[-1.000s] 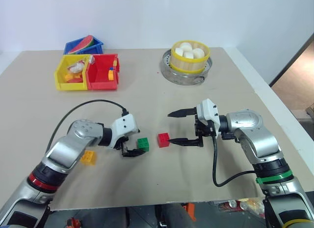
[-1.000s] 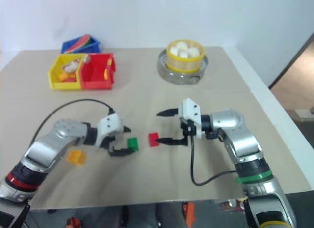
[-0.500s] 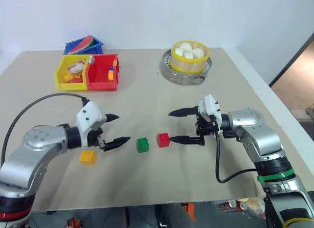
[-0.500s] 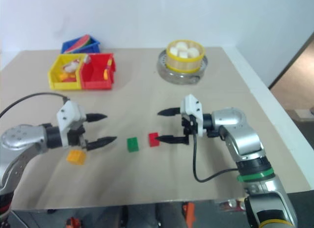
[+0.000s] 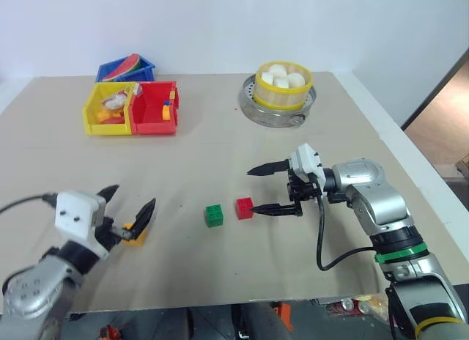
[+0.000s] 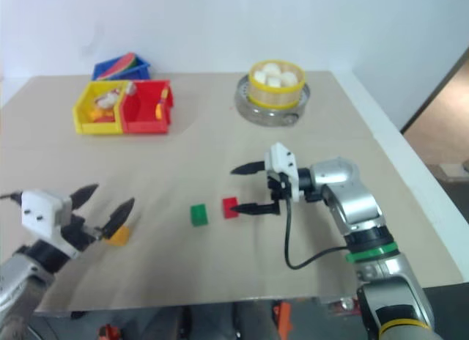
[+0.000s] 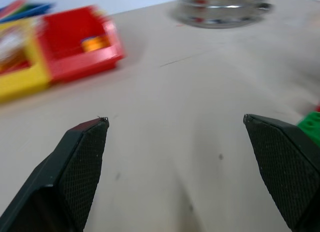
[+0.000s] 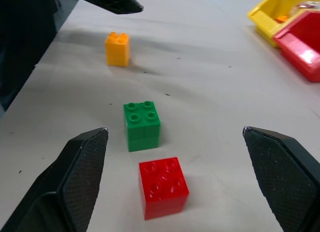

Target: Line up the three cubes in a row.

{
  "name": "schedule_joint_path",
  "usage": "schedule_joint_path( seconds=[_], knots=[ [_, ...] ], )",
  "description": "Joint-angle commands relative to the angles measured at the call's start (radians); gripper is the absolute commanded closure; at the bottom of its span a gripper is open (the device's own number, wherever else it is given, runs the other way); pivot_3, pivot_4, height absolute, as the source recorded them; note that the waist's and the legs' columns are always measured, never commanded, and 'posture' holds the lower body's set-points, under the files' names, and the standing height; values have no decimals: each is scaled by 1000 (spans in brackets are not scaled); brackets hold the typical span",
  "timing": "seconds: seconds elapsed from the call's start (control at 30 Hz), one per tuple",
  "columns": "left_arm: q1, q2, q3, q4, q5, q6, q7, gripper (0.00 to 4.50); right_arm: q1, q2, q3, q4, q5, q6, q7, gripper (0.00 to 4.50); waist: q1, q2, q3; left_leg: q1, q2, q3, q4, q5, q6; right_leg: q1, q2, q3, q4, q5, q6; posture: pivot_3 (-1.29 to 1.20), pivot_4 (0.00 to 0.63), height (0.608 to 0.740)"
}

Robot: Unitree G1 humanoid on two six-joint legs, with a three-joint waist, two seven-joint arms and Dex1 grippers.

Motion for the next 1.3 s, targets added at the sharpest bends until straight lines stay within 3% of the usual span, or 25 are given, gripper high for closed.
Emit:
schedule_joint_path(
  seconds=[0.03, 0.3, 0.87, 1.13, 1.3],
  knots=[
    [30, -32, -33, -47, 16, -64, 39, 31, -35, 7, -8, 11, -6, -22, 20, 0, 1, 0, 0, 0, 0, 0, 0, 0, 0, 0, 0, 0, 0, 0, 0, 0, 150, 740],
    [150, -118, -64, -30, 46, -123, 122, 31, -29, -1, -9, 2, -14, -22, 33, 0, -2, 0, 0, 2, 0, 1, 0, 1, 2, 0, 2, 1, 0, 1, -1, 0, 150, 740],
    [157, -94, -119, 37, 42, -20, 188, 31, -4, -21, -21, -26, -13, -11, 27, 0, -2, 0, 0, 0, 0, 0, 0, 1, 2, -1, 2, 0, 0, 1, -1, 0, 150, 740],
    [164, -86, -118, 101, 56, -52, 182, 31, 1, 1, -49, -96, 100, 81, 43, 0, -2, 0, 0, 0, 0, 0, 0, 1, 2, -1, 2, 0, 0, -1, -5, 0, 150, 740],
    [168, -80, -120, 123, 60, -59, 179, 31, 0, -17, -24, -106, 94, 71, 79, 0, -2, 0, 0, 0, 0, 0, 0, 1, 2, -1, 2, 0, 0, -1, -5, 0, 150, 740]
  ],
)
